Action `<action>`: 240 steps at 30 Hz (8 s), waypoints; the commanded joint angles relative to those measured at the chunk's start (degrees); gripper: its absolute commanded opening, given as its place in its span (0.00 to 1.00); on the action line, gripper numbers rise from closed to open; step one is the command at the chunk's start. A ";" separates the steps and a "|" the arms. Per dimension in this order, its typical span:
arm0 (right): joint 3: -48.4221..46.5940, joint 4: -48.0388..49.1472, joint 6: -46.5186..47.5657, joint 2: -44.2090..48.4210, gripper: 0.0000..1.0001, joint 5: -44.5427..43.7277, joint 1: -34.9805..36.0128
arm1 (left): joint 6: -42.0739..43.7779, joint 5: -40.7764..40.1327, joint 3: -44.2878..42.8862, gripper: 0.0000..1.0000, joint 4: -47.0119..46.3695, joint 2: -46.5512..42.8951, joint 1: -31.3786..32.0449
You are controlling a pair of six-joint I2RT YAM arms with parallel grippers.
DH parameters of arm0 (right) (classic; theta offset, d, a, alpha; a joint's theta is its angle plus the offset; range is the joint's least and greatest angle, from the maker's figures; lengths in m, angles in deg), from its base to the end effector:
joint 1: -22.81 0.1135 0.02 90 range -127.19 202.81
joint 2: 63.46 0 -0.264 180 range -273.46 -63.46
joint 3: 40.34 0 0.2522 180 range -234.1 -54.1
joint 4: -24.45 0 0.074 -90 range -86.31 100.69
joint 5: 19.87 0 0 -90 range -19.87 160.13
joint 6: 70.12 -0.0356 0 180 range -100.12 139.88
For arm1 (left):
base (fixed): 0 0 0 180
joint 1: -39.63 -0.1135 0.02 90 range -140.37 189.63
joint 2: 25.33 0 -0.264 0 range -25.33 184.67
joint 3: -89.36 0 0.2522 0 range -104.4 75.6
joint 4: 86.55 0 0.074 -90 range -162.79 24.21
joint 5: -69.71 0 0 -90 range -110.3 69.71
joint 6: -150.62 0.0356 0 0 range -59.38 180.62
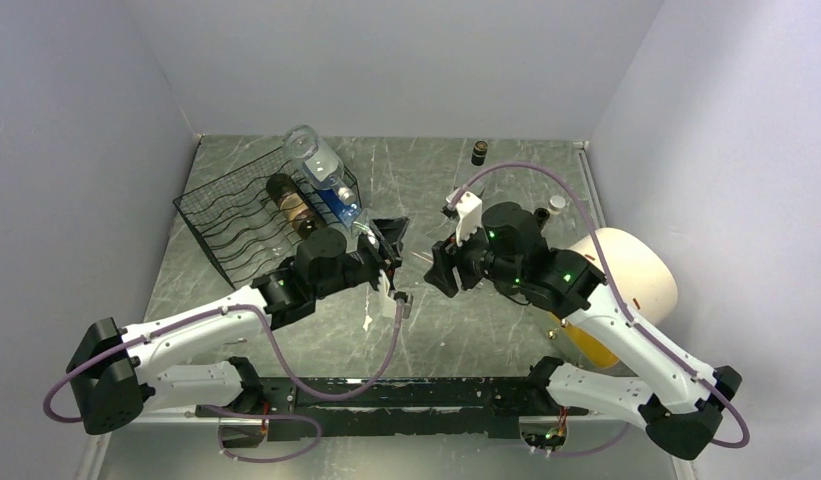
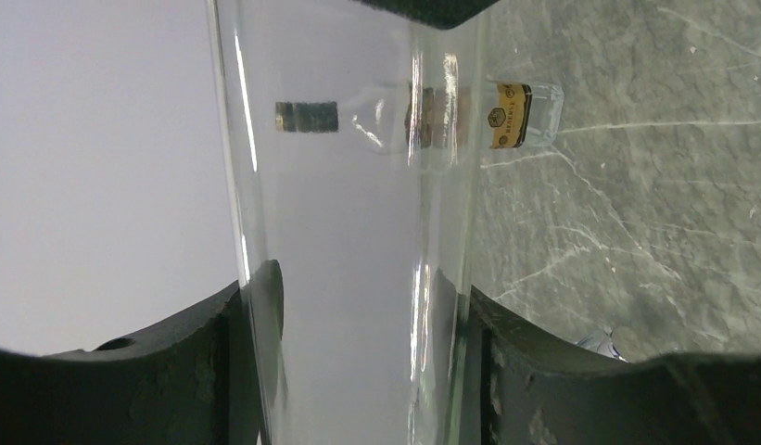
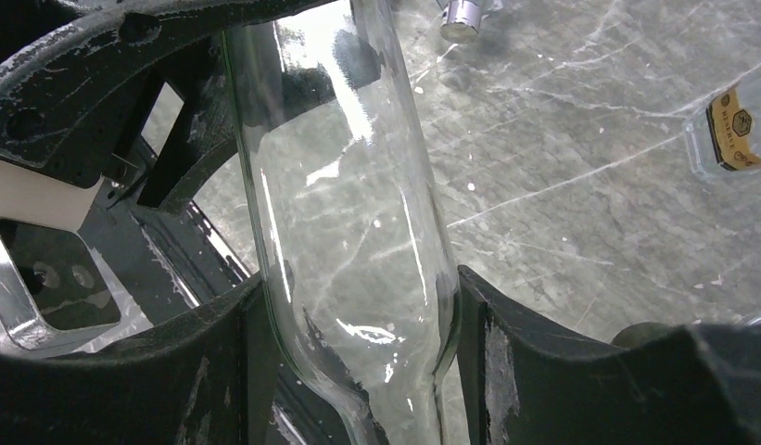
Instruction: Put the wine bottle on the wine rack
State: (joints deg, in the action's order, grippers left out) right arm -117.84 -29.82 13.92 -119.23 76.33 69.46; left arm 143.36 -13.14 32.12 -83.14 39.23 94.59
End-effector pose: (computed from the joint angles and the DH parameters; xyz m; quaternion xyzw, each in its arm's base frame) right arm 0.1331 0.1466 0.3663 -0.3288 0.8119 0.2552 0.4093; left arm 0.1480 -0.2188 0.2994 0.7312 0.2402 0.1062 0.6296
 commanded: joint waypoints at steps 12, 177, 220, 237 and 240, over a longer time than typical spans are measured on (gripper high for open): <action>-2.07 4.71 -3.82 -0.96 0.00 -4.16 -0.16 | -10.60 -3.77 -3.79 0.89 -6.00 -0.33 0.42; -66.06 41.41 -36.50 -97.09 0.73 -27.85 22.23 | -105.24 -44.07 -27.42 1.00 48.48 -29.23 -0.54; -8.88 38.58 -22.53 -37.69 0.77 -44.46 15.53 | -99.68 -42.96 -15.59 1.00 33.76 -31.94 -0.55; -4.53 28.80 -5.36 -20.02 0.83 -46.20 -9.01 | -98.46 -45.09 -16.10 1.00 30.37 -23.22 -0.55; -7.18 26.75 -6.29 -22.78 0.83 -43.00 -13.30 | -98.22 -44.36 -15.65 1.00 29.48 -22.20 -0.53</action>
State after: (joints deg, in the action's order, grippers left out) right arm -121.50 0.34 6.23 -138.90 29.86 60.74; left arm 44.96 -56.61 17.47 -51.40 16.32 94.19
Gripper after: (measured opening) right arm 0.827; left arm 0.997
